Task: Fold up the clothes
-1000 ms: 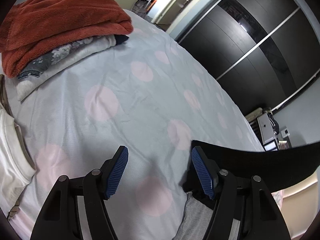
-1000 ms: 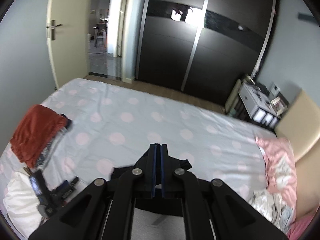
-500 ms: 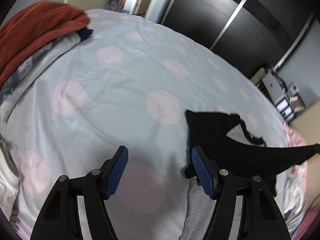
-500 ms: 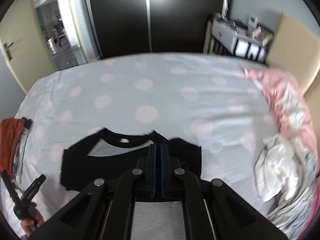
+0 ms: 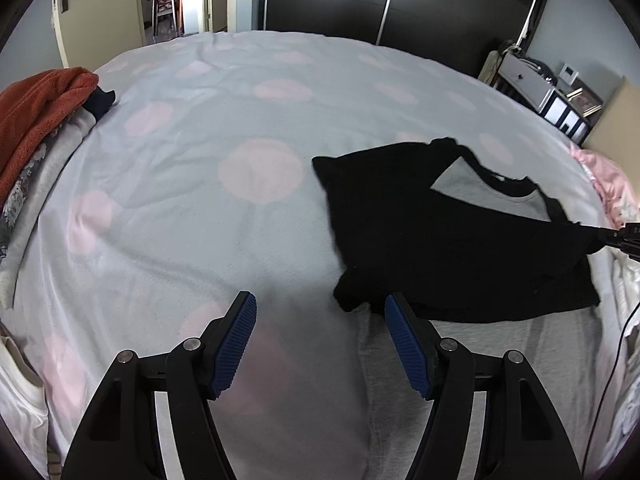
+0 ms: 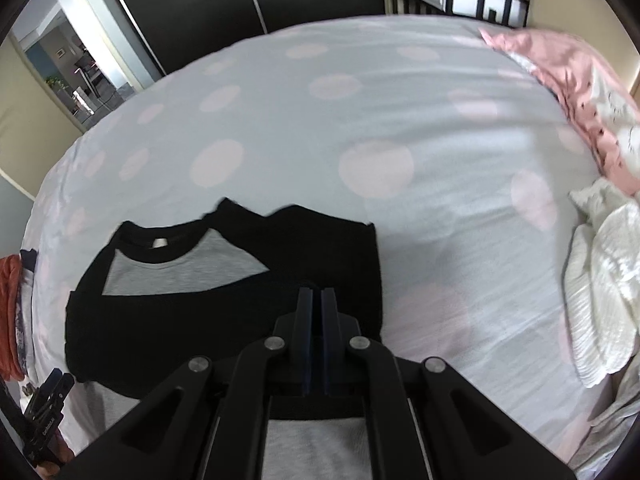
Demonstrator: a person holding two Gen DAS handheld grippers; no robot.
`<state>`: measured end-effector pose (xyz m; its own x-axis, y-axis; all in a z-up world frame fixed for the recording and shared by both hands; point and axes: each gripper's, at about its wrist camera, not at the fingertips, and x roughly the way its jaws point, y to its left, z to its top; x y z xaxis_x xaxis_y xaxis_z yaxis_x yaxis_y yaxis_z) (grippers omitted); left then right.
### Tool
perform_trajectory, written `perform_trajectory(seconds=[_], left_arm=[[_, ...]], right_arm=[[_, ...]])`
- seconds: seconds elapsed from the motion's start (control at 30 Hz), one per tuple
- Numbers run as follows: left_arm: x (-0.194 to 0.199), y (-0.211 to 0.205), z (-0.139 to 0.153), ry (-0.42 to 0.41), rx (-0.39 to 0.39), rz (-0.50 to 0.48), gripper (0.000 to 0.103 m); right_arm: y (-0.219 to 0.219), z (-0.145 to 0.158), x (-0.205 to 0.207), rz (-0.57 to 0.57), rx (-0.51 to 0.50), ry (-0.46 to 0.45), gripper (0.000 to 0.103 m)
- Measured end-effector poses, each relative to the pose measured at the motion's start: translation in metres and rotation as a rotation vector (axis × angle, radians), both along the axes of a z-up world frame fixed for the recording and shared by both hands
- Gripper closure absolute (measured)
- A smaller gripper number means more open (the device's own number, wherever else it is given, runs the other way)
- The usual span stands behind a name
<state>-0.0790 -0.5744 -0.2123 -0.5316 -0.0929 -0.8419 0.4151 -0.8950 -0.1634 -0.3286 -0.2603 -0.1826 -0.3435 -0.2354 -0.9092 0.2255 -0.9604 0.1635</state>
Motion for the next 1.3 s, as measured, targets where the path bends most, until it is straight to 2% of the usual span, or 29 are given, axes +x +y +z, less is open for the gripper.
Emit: perform_trajectory(seconds=[0.1,0.2,0.4,0.7,0.77,0.83,0.9,0.97,1.3], left_arm=[[0.0,-0.004,-0.002,-0.006,-0.002,0.018,0.035],[0.002,-0.009,-0.002,-0.003,0.011,0.036,0.035],[0.001,-0.013,-0.003,0.002,0.03,0.055,0.035],[0.002,-0.018,-0.002,0.009,0.037,0.062,0.035],[0.003,-0.02,-0.002,0.01,0.041,0.065,0.035],[0.003,-0.022,-0.002,0.012,0.044,0.068,0.035],[0.004,-0.024,-0.002,0.013,0.048,0.072,0.035],[0.004,-0.025,-0.002,0.015,0.052,0.075,0.035],[0.014,-0.031,0.012,0.054,0.077,0.069,0.035]], right_arm=[[0.011,-0.004,-0.004,-0.017,-0.036,0.003,0.095],[0.024,-0.004,-0.002,-0.03,-0.067,0.017,0.087],[0.049,0.0,0.01,-0.047,-0.105,0.051,0.084],[0.018,-0.032,0.003,0.001,-0.124,-0.056,0.083],[0.015,-0.045,-0.001,-0.038,-0.107,-0.098,0.083],[0.016,-0.048,-0.001,-0.057,-0.111,-0.104,0.083],[0.015,-0.045,-0.001,-0.053,-0.105,-0.097,0.085],[0.013,-0.041,0.001,-0.029,-0.083,-0.081,0.098],[0.027,0.013,0.023,-0.057,-0.096,-0.039,0.099]])
